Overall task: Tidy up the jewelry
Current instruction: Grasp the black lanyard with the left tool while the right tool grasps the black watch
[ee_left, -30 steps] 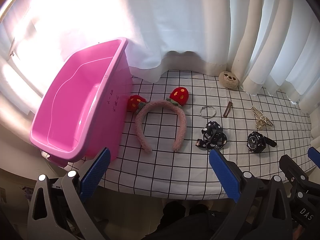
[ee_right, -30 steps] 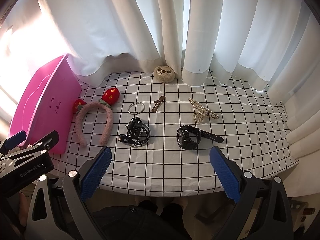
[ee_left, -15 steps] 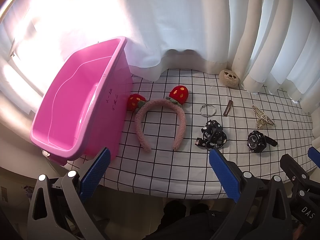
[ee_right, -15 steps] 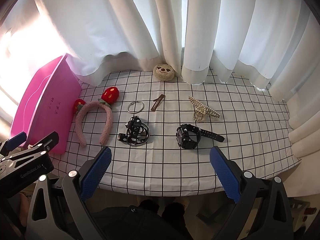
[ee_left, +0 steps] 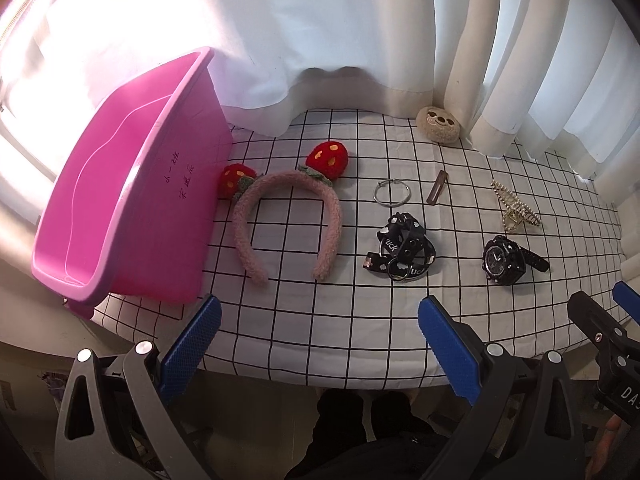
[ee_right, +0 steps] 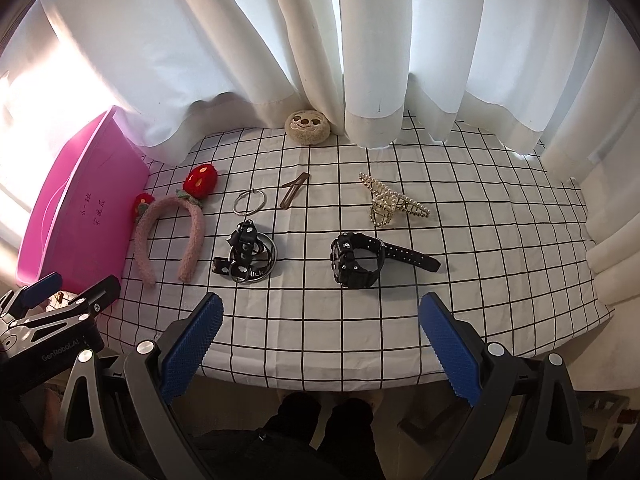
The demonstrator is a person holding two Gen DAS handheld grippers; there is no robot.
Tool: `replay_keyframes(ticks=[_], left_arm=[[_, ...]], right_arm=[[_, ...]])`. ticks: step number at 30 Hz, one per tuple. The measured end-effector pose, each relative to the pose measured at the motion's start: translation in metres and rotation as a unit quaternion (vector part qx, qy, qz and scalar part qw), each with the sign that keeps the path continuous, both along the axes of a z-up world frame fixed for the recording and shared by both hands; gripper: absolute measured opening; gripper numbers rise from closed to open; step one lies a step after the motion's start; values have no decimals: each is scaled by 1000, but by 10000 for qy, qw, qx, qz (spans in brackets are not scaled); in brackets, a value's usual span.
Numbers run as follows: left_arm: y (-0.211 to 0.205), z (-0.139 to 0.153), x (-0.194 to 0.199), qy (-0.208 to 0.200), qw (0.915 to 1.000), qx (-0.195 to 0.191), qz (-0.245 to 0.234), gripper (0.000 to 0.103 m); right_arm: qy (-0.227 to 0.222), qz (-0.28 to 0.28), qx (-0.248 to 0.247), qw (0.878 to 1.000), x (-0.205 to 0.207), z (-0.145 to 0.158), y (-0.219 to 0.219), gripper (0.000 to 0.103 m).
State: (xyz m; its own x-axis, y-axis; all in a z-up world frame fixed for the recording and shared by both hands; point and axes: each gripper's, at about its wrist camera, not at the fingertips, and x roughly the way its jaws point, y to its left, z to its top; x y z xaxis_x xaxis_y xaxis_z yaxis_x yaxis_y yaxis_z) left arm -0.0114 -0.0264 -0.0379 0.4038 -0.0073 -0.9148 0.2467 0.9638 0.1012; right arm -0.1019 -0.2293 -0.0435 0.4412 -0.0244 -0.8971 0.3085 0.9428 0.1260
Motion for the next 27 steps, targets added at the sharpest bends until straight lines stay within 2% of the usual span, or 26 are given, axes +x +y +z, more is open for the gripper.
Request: replay_keyframes(ticks=[9,16,21,27], left_arm=[[-6,-63,4,342,9993,3,158,97],[-5,-104,7,440,9969,-555,328,97],[-24,-122,15,289,9976,-573,271,97],[-29,-132,24,21,9977,-620,290,97]], right_arm=[[25,-141,391,9991,-13,-57,-46,94],[129,-51,406,9991,-4,-101,-64,94],[73,-67,447,9990,7,-125,-74,94],[-213,221,417,9987,21,-134,-76,94]])
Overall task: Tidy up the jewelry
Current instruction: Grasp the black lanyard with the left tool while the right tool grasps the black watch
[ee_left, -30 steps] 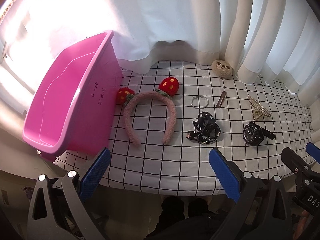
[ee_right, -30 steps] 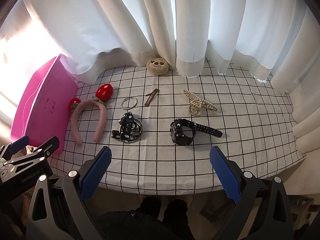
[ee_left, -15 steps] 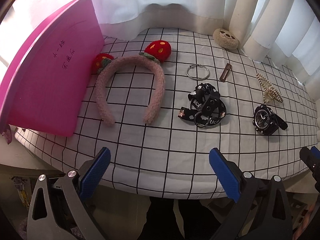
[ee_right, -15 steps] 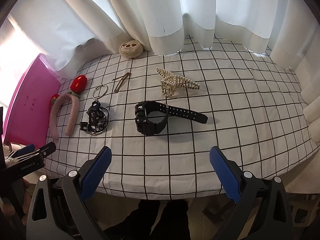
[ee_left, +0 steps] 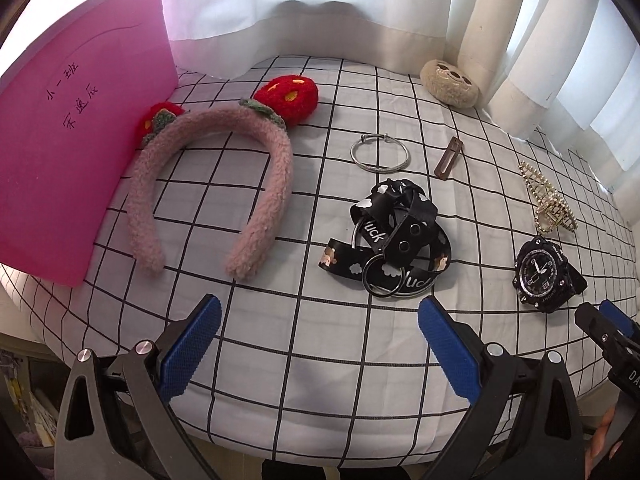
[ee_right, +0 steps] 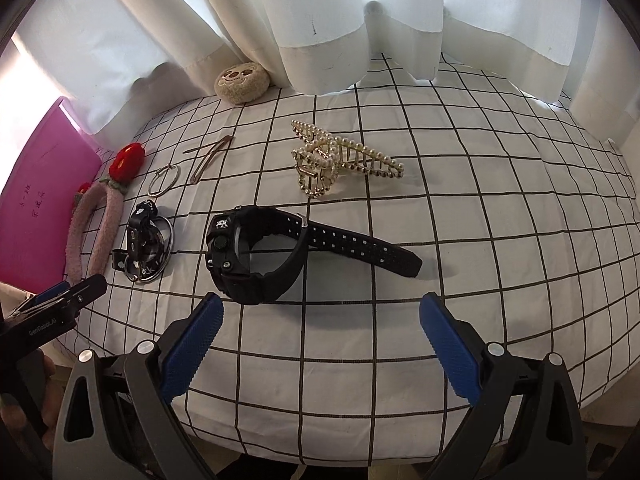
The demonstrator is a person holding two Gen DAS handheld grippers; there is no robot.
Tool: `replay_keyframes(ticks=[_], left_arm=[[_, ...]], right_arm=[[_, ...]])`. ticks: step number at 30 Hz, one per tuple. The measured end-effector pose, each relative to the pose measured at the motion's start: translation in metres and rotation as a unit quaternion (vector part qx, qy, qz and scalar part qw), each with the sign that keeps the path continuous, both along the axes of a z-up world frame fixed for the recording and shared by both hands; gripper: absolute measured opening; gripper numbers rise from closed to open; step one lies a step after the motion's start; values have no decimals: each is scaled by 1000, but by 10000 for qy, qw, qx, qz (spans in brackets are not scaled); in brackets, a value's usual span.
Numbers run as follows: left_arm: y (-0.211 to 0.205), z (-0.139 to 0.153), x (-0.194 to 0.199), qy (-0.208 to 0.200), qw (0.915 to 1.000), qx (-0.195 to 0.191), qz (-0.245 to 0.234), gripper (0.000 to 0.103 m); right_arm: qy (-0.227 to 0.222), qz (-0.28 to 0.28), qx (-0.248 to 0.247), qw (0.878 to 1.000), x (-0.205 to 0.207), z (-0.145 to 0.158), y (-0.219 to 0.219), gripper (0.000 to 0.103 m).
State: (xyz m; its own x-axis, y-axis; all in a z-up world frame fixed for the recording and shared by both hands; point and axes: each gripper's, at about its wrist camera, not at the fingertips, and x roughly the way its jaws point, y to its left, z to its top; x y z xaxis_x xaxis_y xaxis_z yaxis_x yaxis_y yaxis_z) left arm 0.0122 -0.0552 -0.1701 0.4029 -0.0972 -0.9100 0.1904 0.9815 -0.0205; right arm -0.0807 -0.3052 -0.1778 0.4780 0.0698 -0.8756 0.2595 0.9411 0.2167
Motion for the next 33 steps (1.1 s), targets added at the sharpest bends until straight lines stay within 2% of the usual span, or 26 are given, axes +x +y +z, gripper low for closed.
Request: replay_keyframes(ticks=[6,13,22,28,33], left_arm=[[-2,-9,7,-131,9999,-61,34,97],[-16,-21,9,-208,9997,-118,-30,97],[-28,-21,9,-338,9994,-60,-52,97],[-38,-25,18,-387,9992,-67,-25,97],[-47,-31,27,-345,9994,-73,-30,97]], right_arm=[[-173,335,40,9993,18,-14,15,94],[-161,359,-27,9992,30,-33,19,94],[-141,446,-724,9963,39,-42,26,94],[-259,370,-606,9971,45,-44,17,94],[-332,451,-691,9960,48,-45,18,95]])
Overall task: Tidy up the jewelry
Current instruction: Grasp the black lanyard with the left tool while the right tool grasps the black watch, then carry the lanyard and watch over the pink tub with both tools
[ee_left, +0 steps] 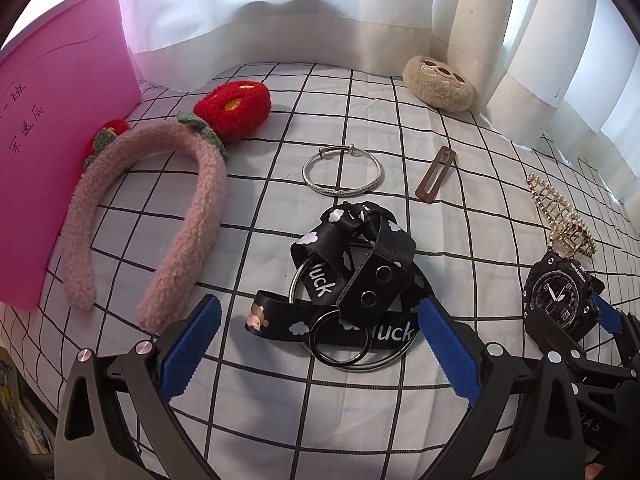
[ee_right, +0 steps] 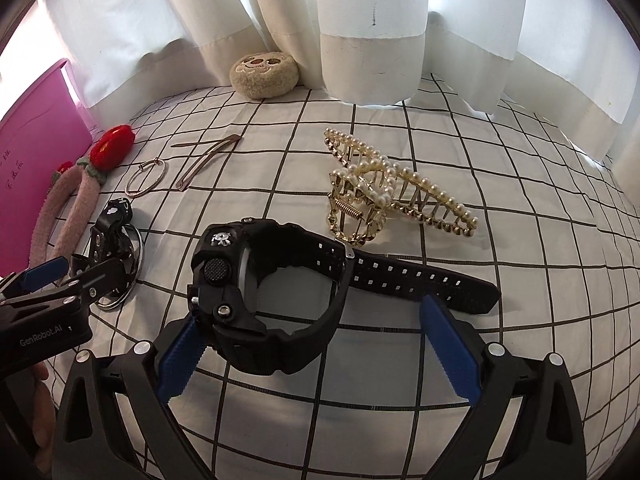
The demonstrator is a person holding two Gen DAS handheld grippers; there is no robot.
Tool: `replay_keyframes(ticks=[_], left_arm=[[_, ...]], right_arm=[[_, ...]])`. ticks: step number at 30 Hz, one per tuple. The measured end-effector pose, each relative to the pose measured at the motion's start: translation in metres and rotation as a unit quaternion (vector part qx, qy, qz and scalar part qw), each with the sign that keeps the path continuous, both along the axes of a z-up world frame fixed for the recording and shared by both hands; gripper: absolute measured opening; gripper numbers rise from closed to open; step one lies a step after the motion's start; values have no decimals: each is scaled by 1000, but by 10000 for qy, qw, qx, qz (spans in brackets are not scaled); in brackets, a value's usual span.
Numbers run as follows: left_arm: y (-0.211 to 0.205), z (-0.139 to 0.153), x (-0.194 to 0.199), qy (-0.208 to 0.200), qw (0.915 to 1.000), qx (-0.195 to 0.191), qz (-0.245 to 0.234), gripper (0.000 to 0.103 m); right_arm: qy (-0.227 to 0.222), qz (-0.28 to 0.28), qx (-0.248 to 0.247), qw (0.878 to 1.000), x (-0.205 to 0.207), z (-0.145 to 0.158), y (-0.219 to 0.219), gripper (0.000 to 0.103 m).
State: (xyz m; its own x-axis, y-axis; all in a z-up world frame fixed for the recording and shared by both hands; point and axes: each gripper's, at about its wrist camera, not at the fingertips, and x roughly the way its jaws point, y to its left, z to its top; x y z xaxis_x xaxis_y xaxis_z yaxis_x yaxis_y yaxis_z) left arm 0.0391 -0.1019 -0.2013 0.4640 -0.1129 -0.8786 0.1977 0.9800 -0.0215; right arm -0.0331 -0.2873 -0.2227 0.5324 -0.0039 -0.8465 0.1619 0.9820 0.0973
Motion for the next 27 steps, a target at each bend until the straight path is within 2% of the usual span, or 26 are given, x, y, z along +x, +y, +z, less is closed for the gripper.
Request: replay_keyframes(ticks=[5,9,15,21,22,23,24,25,26,27], left_arm=[[0,-6,12,74,9999,-103,96,98],[-6,-9,16,-18,9999,105,27,98],[-2,-7,16,-19,10000,18,86,96],[8,-1,8,-141,9995,-36,266,66],[8,0,7,-160,9995,4,255,57],[7,1,7,-179,9996,8,235,46],[7,2,6,-190,9996,-17,207,39],[7,3,6,-192,9996,-36,189,27],[6,4,4,-211,9996,-39,185,23],[7,5,3,-231,9995,-68,183,22]], right_arm=[[-99,111,-54,9999,-1,0,1,95],[-122,72,-60,9999,0,-1,3,95],[-108,158,-95,9998,-1,0,4,95],[-190,123,39,9997,-3,1,2,93],[-193,126,37,9997,-4,1,2,93],[-217,153,67,9996,-5,1,2,90],[-238,199,87,9995,-5,2,4,87],[-267,277,107,9992,-5,3,6,79],[-300,364,146,9988,-5,5,10,65],[-311,401,106,9987,-5,7,14,59]])
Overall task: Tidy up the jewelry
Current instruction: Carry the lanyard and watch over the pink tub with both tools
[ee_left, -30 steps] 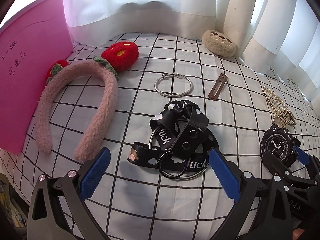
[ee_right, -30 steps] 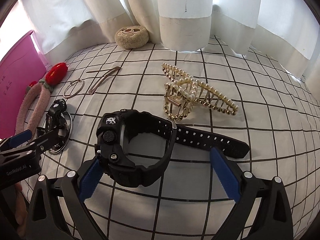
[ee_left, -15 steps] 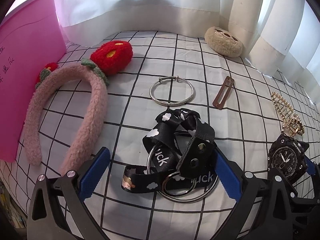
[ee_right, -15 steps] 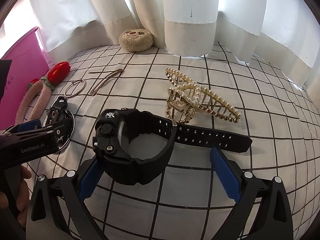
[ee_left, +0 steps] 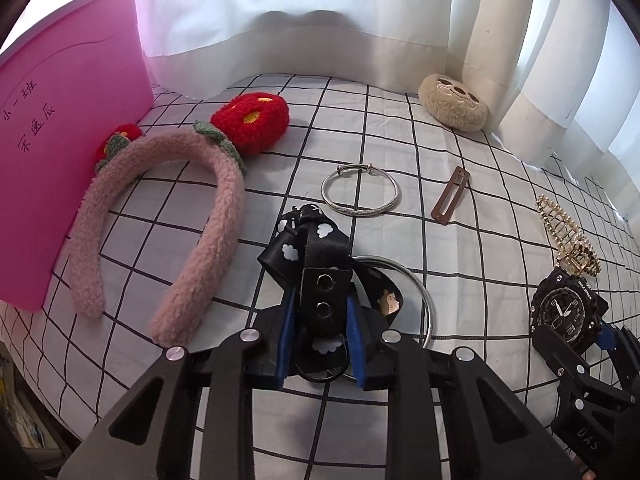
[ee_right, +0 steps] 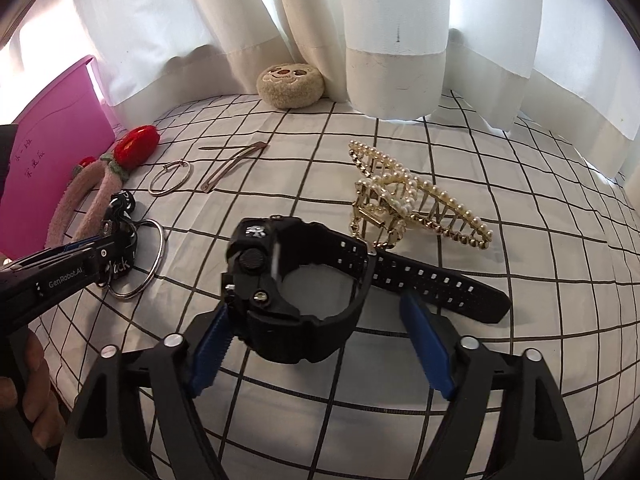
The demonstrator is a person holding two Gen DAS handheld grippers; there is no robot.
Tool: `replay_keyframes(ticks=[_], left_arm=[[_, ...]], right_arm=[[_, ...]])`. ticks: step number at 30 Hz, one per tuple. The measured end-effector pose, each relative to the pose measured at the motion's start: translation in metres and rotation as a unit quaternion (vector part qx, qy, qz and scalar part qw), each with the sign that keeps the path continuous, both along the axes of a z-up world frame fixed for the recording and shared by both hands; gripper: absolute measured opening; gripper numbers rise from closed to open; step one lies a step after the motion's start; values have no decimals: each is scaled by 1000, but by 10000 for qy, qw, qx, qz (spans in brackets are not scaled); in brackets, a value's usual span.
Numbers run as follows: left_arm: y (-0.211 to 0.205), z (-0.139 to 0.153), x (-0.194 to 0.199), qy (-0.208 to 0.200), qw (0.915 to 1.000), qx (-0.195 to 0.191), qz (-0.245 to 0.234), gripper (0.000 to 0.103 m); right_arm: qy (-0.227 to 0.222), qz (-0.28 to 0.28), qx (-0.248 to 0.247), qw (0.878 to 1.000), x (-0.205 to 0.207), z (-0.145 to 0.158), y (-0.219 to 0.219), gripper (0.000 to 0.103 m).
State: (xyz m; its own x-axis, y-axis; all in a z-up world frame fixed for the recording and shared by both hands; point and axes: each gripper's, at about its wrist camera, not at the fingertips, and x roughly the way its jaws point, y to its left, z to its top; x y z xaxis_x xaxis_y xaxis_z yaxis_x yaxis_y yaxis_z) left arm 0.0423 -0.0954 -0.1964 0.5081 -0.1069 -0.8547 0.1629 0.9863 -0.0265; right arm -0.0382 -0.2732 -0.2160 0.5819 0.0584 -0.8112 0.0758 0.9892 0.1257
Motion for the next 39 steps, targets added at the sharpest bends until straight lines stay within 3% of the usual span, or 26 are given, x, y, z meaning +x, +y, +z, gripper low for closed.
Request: replay_keyframes(ticks=[2,11,24,39], left_arm=[[3,3,-3,-21,9999,-140,-19,21],[14,31,-12,-274,9982,-512,-137,21],[28,65,-20,-388,9978,-501,-192,21],[59,131,-24,-680,9961,-550,-51,21]], right_arm=[[-17,43,-117,9999,0,1,5,59],[-242,44,222,9995,-8,12,-1,55],[-280,207,377,9987,-10,36,3,53],[-678,562,266,9958,-3,117,23,53]])
